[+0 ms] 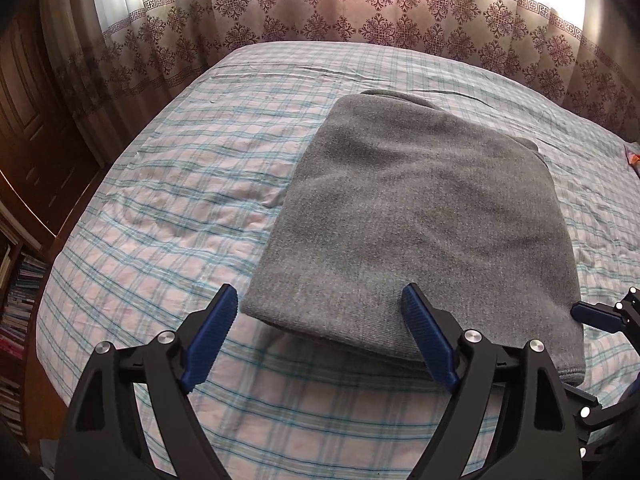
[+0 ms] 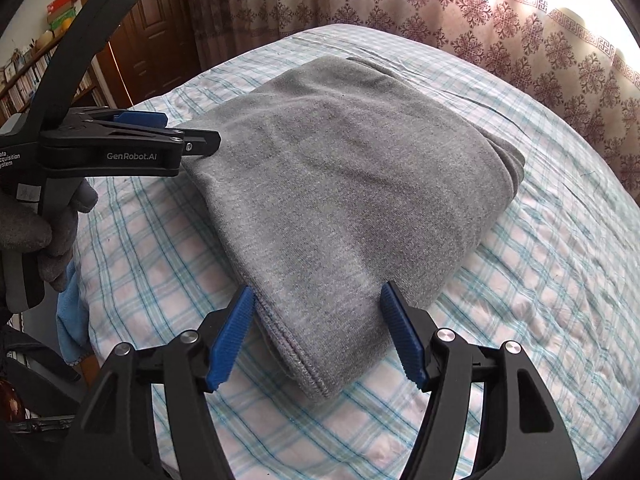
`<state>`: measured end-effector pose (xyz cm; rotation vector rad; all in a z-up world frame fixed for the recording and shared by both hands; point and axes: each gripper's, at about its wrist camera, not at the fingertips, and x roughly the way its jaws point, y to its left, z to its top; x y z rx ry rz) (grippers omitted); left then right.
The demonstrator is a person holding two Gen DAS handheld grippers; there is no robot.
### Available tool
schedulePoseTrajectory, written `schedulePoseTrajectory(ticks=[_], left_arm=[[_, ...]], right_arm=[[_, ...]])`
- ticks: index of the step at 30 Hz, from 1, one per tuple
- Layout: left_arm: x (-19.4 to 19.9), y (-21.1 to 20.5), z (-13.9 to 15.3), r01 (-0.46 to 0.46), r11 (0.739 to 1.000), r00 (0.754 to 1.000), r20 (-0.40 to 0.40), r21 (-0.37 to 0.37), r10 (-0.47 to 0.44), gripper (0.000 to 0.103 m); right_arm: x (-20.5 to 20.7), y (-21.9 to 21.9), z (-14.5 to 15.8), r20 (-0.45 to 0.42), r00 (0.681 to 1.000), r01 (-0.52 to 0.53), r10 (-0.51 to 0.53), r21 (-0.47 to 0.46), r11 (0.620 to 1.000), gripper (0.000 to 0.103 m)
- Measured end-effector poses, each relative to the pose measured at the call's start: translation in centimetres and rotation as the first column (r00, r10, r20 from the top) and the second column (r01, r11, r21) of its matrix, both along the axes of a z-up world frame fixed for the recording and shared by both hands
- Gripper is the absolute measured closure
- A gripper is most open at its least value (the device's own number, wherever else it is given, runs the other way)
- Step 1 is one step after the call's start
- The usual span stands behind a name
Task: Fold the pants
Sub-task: 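Lay the grey leg onto the stack and open the left gripper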
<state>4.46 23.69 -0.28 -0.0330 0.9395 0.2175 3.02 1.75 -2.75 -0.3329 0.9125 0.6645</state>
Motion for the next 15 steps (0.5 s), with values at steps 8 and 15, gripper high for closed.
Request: schedulePoseTrajectory(ticks=[8,15], left_arm=[[0.1,-0.1,-0.4,-0.003,1.000,1.000,-0.007,0.000,0.003,0.017],[0.7,0.9,-1.2,0.008,0.998,1.000,-0.019,-0.056,-0.009,0.012]], right_arm=[[-0.6,0.0,1.0,0.051,0.999,0.004,-0.004,0.002,1.000,0.037],[0.2,-0.6,0.7,0.007,1.000,0.023,-0.023,0.029,0.999,0.037]])
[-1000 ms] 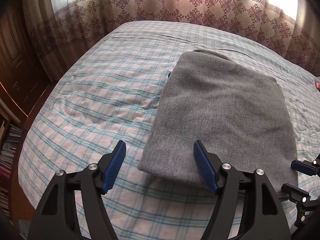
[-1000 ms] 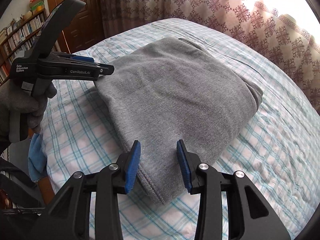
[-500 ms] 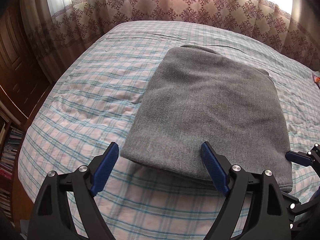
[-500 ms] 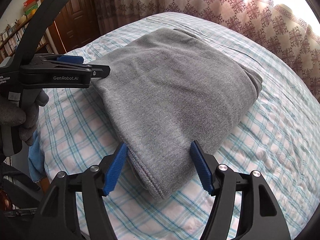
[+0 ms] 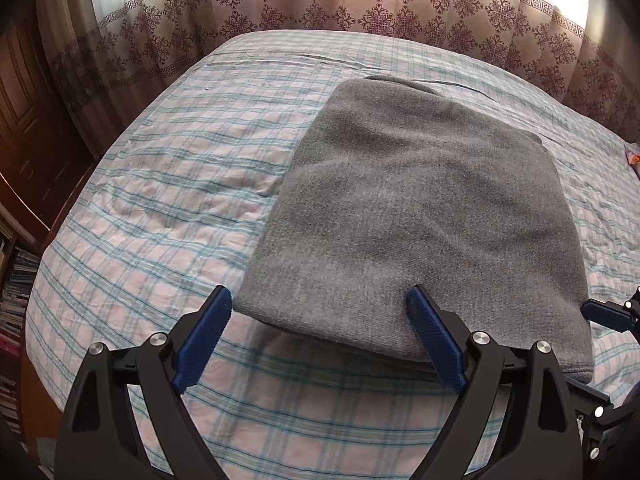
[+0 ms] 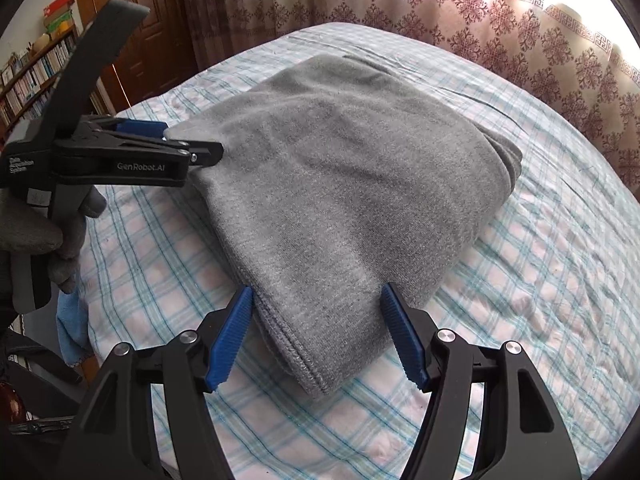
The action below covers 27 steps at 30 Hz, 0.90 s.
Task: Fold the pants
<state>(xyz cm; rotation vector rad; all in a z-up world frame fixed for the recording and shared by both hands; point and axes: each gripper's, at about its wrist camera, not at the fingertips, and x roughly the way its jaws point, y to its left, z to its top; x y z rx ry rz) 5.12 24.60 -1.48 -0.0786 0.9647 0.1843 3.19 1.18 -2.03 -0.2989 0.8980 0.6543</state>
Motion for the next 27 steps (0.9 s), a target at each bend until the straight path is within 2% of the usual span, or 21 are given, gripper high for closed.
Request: schedulePoseTrajectory(ticks=[5,7,9,11,14,16,18,22,24,27], left_arm=[[1.2,2.2,1.5,0.012,0.996,0.998,0.070,-0.093,-0.006,0.010],[1.8,3.7,2.1,0.009,0.988,0.995,0.102,-0.154,0.007,0.008],[2.4,5.1,2.4,-0.010,0.978,0.992,0.118,-0.207,0.035,0.007],[3.3,6.1,2.4,-0.014,0.973,0.992,0.116,-0.229,0.042,0.007],[5.2,6.7,1.6,0.015,0.975,0.996,0.087,-0.223,0.004,0.007],[6.4,6.9,0.9,0.047,0.968,0.997,0.063,-0.246,-0.032,0.007],[7.5,6.9,0.0,0.074,0.959,0.997,0.039,-0.272,-0.066,0.007],[9.8,7.0,-2.1,0.102,0.936,0.993,-0.026,-0.336,-0.118,0.007],[10.6,7.5,-3.1,0.107,0.910,0.990,-0.043,-0.400,-0.135,0.007],[11.4,8.2,-4.4,0.123,0.861,0.986,-0.038,-0.493,-0.163,0.007]], right_arm=[[1.3,-2.2,0.9,-0.034,0.994,0.103,-0.100,0.115,0.988,0.036],[2.1,-3.2,0.5,-0.096,0.983,0.170,-0.155,0.175,0.970,0.029],[2.6,-4.0,0.1,-0.159,0.973,0.204,-0.170,0.225,0.953,0.028],[2.8,-4.4,0.1,-0.192,0.967,0.217,-0.169,0.259,0.941,0.028],[3.0,-5.0,0.7,-0.210,0.964,0.222,-0.162,0.307,0.926,0.028],[3.5,-5.6,0.8,-0.203,0.958,0.259,-0.203,0.302,0.917,0.027],[4.5,-6.4,0.2,-0.220,0.940,0.318,-0.262,0.281,0.906,0.024],[7.0,-7.5,-3.0,-0.364,0.875,0.429,-0.318,0.282,0.858,0.024],[8.1,-7.6,-4.3,-0.432,0.845,0.468,-0.317,0.307,0.829,0.024],[9.4,-7.7,-5.5,-0.500,0.815,0.503,-0.293,0.358,0.787,0.024]])
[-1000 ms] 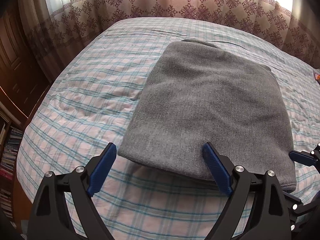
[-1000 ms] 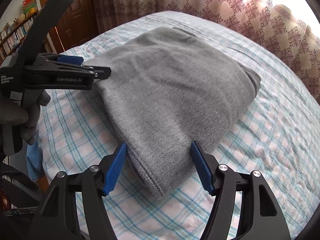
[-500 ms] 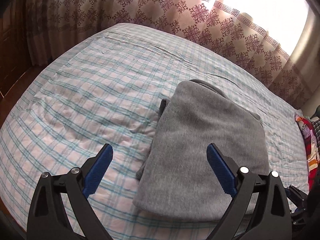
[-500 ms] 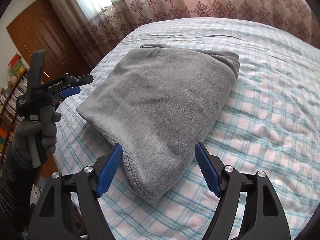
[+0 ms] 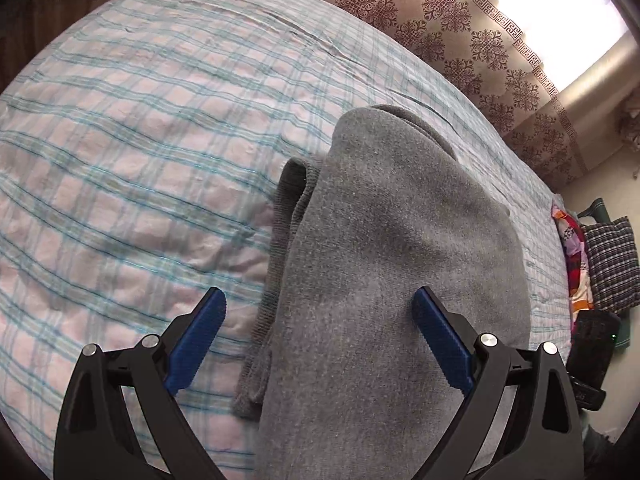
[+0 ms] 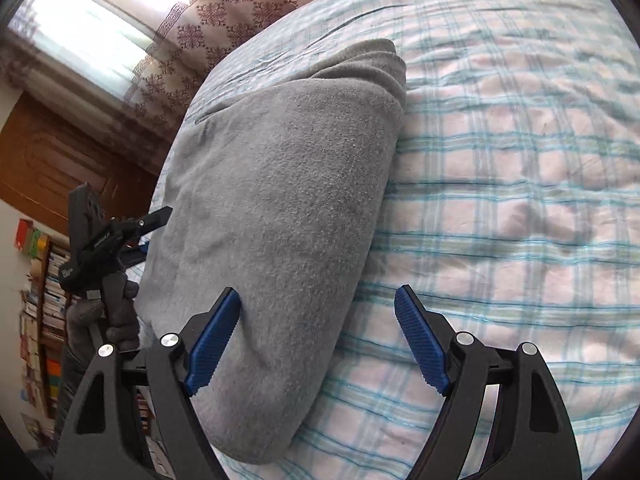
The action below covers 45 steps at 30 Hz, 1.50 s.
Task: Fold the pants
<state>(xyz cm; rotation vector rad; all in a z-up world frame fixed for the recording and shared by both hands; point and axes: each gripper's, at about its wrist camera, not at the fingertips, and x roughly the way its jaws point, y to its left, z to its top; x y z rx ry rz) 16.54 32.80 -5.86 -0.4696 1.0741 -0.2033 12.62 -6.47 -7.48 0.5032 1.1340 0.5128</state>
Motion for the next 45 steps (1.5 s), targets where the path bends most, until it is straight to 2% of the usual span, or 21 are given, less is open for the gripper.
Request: schedulePoseTrajectory(ticks=[3,8,10,11,16,17,18,20,23,27,31,35,39,45], left_arm=[[0.9,-0.1,-1.1,0.045,0.995,0.999,-0.004,-0.087,-0.045,0.007],[1.4,-0.5,-2.6,0.072,0.984,0.997,-0.004,-0.164,-0.073,0.015],[1.4,-0.4,-3.0,0.077,0.976,0.997,0.003,-0.201,-0.078,0.027],[1.3,-0.4,-3.1,0.079,0.972,0.997,0.005,-0.220,-0.080,0.029],[1.0,-1.0,-3.3,0.067,0.974,0.998,0.006,-0.216,-0.068,0.042],[1.0,-1.1,-3.1,0.065,0.974,0.998,0.006,-0.216,-0.065,0.044],[1.0,-1.2,-2.9,0.063,0.975,0.998,0.008,-0.213,-0.063,0.049],[0.6,-1.3,-2.1,0.063,0.977,0.998,0.017,-0.202,-0.061,0.054],[0.0,-1.8,-0.6,0.071,0.980,0.997,0.041,-0.186,-0.065,0.061],[-0.4,-2.8,1.2,0.076,0.980,0.996,0.054,-0.186,-0.067,0.064],[-0.9,-4.9,2.7,0.106,0.971,0.992,0.084,-0.215,-0.090,0.064],[-0.5,-8.7,4.4,0.151,0.959,0.985,0.122,-0.240,-0.124,0.065],[0.8,-13.3,5.4,0.197,0.949,0.976,0.140,-0.247,-0.166,0.065],[3.8,-20.2,4.9,0.242,0.936,0.969,0.114,-0.257,-0.219,0.065]], right_arm=[[1.2,0.2,-1.1,-0.033,0.999,0.012,-0.010,0.062,0.998,0.024],[2.2,1.0,-2.6,-0.061,0.998,0.022,-0.014,0.135,0.991,0.021],[2.6,1.7,-2.6,-0.053,0.999,0.009,-0.001,0.140,0.990,0.021],[2.9,2.1,-2.6,-0.052,0.999,0.001,0.007,0.148,0.989,0.021],[4.4,4.1,-2.6,-0.048,0.999,-0.016,0.023,0.142,0.990,0.022],[4.4,3.9,-2.5,-0.049,0.998,-0.022,0.029,0.144,0.989,0.030],[4.4,3.9,-2.3,-0.052,0.998,-0.032,0.040,0.147,0.989,0.045],[4.6,3.7,-1.7,-0.046,0.997,-0.050,0.058,0.161,0.986,0.054],[4.5,3.7,0.3,0.007,0.997,-0.081,0.081,0.150,0.985,0.061],[3.9,3.5,4.1,0.111,0.988,-0.120,0.110,0.091,0.989,0.063],[3.8,1.5,7.6,0.204,0.971,-0.132,0.125,0.021,0.991,0.063],[3.9,-2.5,9.3,0.236,0.967,-0.099,0.094,0.011,0.995,0.063],[4.5,-6.9,9.8,0.245,0.968,-0.048,0.044,0.010,0.999,0.063],[5.8,-14.1,9.2,0.232,0.973,0.012,-0.013,0.006,1.000,0.063]])
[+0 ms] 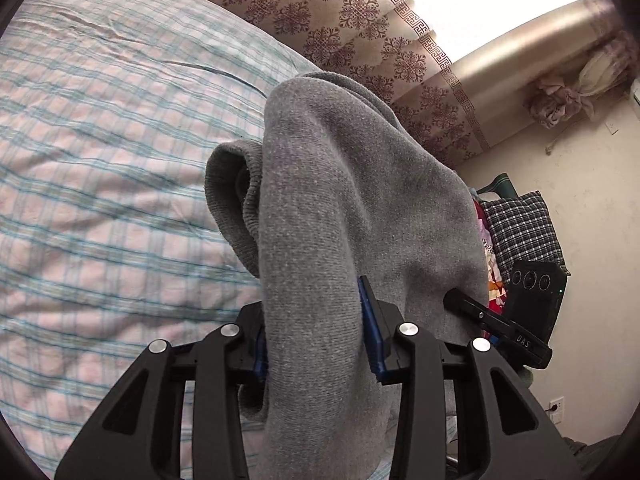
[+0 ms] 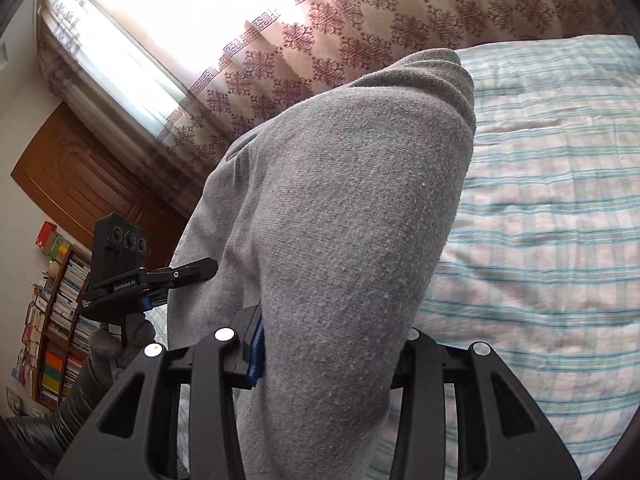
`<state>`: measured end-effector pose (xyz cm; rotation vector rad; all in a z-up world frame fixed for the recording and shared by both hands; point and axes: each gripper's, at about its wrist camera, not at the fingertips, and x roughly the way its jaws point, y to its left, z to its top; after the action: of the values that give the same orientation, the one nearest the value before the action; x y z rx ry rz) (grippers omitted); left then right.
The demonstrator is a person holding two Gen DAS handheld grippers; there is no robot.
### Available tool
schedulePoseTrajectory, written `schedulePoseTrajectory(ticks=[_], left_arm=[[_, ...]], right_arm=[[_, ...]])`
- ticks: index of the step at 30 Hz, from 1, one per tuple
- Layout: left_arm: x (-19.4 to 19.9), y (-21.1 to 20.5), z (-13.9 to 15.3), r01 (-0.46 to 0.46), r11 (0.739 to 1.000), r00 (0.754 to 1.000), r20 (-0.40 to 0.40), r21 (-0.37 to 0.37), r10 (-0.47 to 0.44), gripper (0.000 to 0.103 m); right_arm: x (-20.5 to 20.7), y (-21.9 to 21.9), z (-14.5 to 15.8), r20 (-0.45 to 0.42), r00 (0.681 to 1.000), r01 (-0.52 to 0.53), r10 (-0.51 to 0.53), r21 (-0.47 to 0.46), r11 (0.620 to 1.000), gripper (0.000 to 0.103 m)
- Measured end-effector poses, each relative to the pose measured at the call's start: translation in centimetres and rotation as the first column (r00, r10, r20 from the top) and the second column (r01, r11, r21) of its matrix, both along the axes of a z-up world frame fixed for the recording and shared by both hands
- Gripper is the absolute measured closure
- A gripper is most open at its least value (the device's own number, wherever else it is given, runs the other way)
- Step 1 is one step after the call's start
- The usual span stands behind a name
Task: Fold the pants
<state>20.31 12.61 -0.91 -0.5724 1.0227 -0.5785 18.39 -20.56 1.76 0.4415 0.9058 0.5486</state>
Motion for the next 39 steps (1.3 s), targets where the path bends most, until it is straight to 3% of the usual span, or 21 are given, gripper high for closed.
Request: schedulePoseTrajectory(ticks=[15,21,26,27,30,33,36,39], left_arm=[[6.0,-14.2,-3.6,0.099,0.995,0.990,-0.106,0.017,-0.097,0.065],[7.2,-15.4,-5.2,0.076,0.995,0.989,-0.133,0.061,-0.068,0.064],[7.7,-14.8,-6.4,0.065,0.993,0.985,-0.164,0.094,-0.049,0.051],[7.7,-14.9,-6.3,0.066,0.992,0.986,-0.160,0.111,-0.048,0.046],[7.6,-14.8,-6.0,0.066,0.982,0.990,-0.135,0.177,-0.042,0.035],[7.6,-14.9,-5.6,0.040,0.966,0.992,-0.127,0.256,-0.007,0.021],[7.2,-15.2,-4.9,0.029,0.945,0.994,-0.105,0.325,0.006,0.020],[6.4,-15.6,-3.7,0.017,0.917,0.997,-0.072,0.400,0.013,0.020]], right_arm=[[3.0,-14.5,-4.7,-0.076,0.994,0.081,-0.082,-0.016,0.997,0.063],[4.2,-15.5,-7.4,-0.137,0.988,0.060,-0.067,-0.053,0.997,0.056],[3.5,-15.8,-7.1,-0.110,0.989,0.086,-0.099,-0.118,0.989,0.044],[3.1,-15.9,-6.8,-0.099,0.988,0.103,-0.118,-0.145,0.984,0.038],[1.7,-16.6,-5.7,-0.055,0.985,0.151,-0.167,-0.219,0.964,0.034],[-0.1,-15.8,-4.3,0.016,0.978,0.200,-0.210,-0.377,0.905,0.029],[-2.0,-13.7,-2.8,0.112,0.969,0.244,-0.218,-0.528,0.813,0.029],[-4.9,-12.8,-2.0,0.158,0.966,0.256,-0.203,-0.522,0.814,0.029]])
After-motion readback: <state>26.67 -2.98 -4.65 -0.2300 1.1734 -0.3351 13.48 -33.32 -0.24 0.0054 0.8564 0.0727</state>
